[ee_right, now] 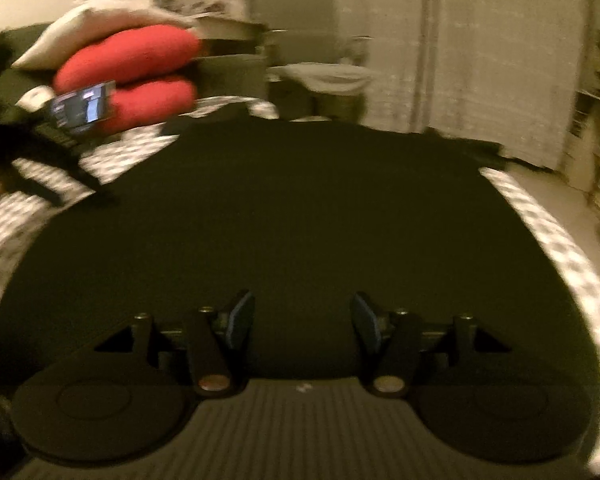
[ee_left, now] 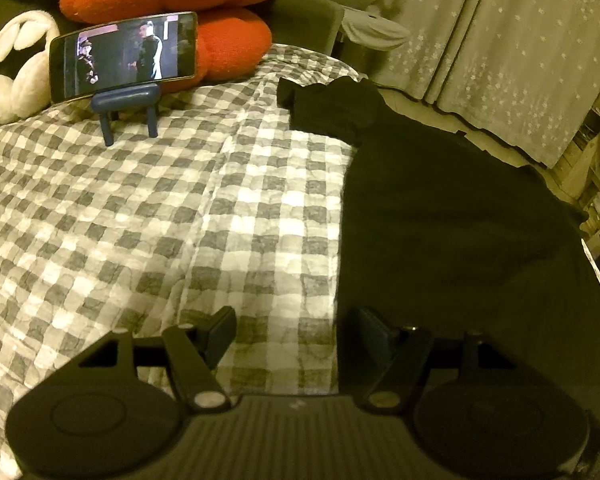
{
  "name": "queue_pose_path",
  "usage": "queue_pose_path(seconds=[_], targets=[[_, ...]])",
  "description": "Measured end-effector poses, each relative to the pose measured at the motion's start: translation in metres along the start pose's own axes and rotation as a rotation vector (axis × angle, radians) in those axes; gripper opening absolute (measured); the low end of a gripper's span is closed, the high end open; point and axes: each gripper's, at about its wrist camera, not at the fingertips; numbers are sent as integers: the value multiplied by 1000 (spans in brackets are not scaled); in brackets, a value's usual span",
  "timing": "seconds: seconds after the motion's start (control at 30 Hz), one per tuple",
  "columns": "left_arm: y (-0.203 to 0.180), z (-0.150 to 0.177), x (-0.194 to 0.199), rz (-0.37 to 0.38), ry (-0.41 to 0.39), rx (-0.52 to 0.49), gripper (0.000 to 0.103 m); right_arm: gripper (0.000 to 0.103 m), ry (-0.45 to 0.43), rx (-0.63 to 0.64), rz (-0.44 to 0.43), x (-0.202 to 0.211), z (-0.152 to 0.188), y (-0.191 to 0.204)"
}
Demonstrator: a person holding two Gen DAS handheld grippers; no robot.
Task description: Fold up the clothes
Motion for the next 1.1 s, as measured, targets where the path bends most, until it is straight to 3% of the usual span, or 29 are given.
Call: queue_pose_path(seconds=[0.13,0.47,0.67,0.9,1.03,1.1], targets=[[2,-1,0,0,1,7,70,62,-4,-45,134,5,-3,-35],[6,-2,0,0,5,26,70,63,-37,-175,356,12,-3,-59],[23,-7,-1,-48,5,95,70,63,-23,-24,93,14,2,12],[40,-13,3,-47,-4,151,70,63,-3,159,-241,17,7,102],[42,-14,4,-39,-9,153,70,57,9,262,-431,19,10,153],[43,-15,4,-35,-11,154,70,52,29,287,-459,16,14,161]])
Point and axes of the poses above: each gripper's, at about its wrist camera, not at the fingertips, and x roughly against the way its jaws point, y to its left, z to its underside, and after that the axes turned 15 degrees about -z, right-handed
